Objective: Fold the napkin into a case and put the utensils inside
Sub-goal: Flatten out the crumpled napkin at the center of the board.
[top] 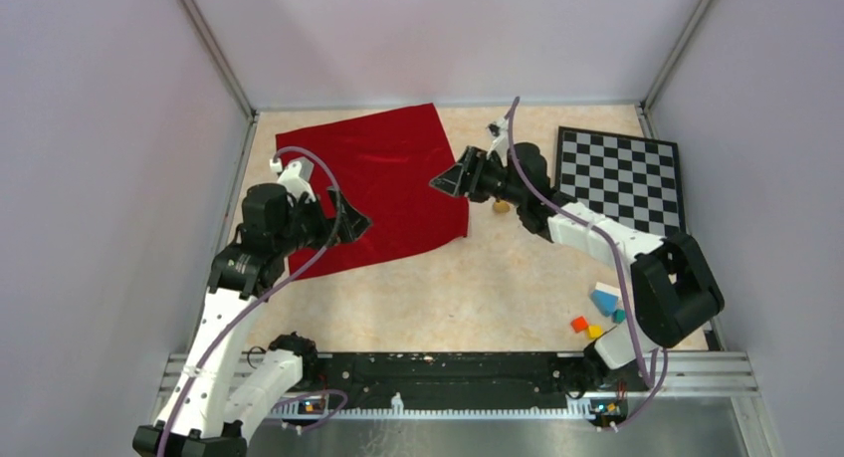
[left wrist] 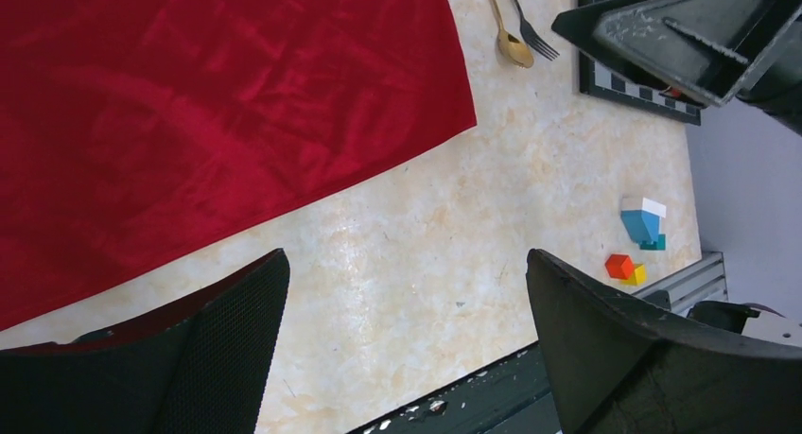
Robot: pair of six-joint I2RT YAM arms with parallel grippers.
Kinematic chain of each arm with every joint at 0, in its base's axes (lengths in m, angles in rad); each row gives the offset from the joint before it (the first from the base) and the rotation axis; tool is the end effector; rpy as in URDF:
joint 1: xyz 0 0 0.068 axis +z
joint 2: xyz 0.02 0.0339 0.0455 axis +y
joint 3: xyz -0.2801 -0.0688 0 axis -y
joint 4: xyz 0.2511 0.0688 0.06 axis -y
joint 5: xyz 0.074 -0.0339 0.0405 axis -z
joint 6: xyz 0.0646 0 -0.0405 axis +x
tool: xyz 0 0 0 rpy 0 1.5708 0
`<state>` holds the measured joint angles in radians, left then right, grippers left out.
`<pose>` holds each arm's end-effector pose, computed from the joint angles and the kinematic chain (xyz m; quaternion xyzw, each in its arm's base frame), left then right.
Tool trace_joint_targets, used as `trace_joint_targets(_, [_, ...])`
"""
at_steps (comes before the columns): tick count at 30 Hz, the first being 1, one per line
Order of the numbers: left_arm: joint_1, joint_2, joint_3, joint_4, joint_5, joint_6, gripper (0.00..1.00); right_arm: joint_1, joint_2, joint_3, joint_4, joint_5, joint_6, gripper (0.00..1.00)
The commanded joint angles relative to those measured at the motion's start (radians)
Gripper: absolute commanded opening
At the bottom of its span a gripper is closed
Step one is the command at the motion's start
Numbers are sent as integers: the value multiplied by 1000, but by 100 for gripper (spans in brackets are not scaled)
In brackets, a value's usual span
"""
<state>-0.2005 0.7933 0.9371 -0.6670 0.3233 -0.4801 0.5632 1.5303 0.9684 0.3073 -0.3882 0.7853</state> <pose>0.1729 -0.0561 0.3409 -0.0394 0.8575 -0.2961 0.4188 0.3105 0.2249 0.2767 -0.0312 0.7846 0.4939 0.3735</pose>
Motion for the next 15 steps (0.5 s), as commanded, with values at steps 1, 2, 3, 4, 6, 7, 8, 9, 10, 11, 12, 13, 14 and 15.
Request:
trace_joint_targets(1, [-2, 20, 29, 21, -12, 34, 99, -45, 27, -49, -185, 107, -34, 68])
trace_joint_targets(2, [-2, 23, 25, 19, -14, 40, 99, -48, 30, -50, -227, 144, -42, 67])
trace_joint_targets(3, [-2, 26, 21, 18, -23, 46, 99, -50, 28, -52, -260, 186, -49, 67])
trace_joint_targets(4, [-2, 30, 15, 17, -29, 49, 99, -49, 27, -54, -298, 226, -58, 67])
trace_joint_targets(6, [-2, 36, 2, 20, -40, 56, 99, -49, 44, -42, -341, 274, -83, 66])
trace_joint_targets(7, [-2, 39, -7, 26, -40, 56, 99, -50, 67, -20, -360, 250, -93, 64])
trace_joint_targets(8, [-2, 43, -16, 35, -38, 56, 99, -49, 97, 7, -369, 205, -106, 61])
trace_joint_targets(9, [-2, 45, -26, 45, -35, 56, 99, -49, 119, 22, -365, 174, -107, 59])
trace_joint_targets(10, [-2, 49, -33, 54, -27, 55, 99, -49, 135, 26, -368, 170, -94, 58])
trace_joint_targets(11, [-2, 55, -39, 59, -19, 54, 99, -49, 144, 27, -377, 192, -84, 58])
trace_joint_targets(12, [-2, 62, -41, 60, -12, 54, 99, -51, 150, 25, -384, 214, -78, 60])
trace_joint_targets(13, [-2, 63, -40, 60, -7, 52, 99, -52, 153, 18, -372, 221, -74, 63])
trace_joint_targets(14, [-2, 63, -39, 59, -5, 52, 99, -56, 158, 6, -348, 209, -62, 65])
trace_joint_targets(15, [-2, 61, -39, 60, -3, 52, 99, -61, 167, -7, -321, 178, -51, 67])
